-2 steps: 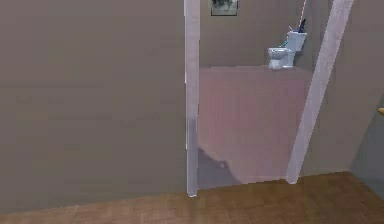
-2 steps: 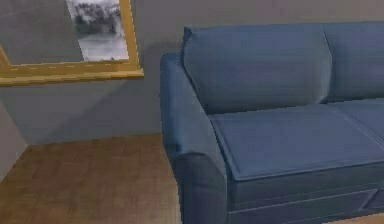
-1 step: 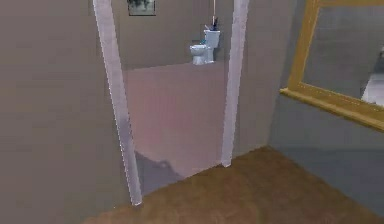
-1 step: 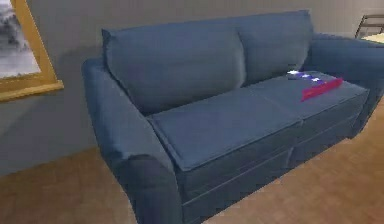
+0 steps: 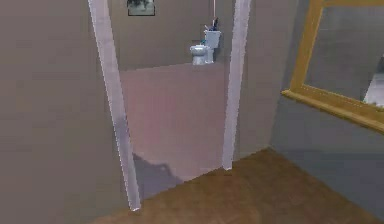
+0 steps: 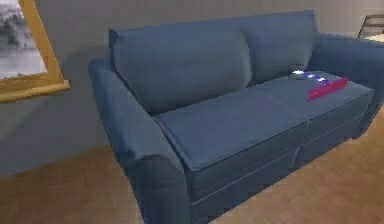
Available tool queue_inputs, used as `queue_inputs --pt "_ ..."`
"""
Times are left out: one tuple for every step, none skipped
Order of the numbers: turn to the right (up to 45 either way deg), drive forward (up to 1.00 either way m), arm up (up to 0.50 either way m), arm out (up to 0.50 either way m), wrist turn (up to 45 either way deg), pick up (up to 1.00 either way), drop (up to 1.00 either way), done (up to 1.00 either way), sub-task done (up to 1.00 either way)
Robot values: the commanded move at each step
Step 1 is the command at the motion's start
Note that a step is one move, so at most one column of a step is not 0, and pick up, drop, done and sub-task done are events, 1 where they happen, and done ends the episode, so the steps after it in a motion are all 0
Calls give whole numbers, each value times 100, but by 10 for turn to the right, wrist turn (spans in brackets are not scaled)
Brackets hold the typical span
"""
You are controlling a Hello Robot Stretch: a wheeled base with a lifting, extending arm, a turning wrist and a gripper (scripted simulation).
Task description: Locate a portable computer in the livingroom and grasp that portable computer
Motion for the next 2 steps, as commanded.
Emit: queue_inputs --pt "0 100 0 0 0 0 0 0 0" --pt "-30 0 0 0 0 0 0 0 0"
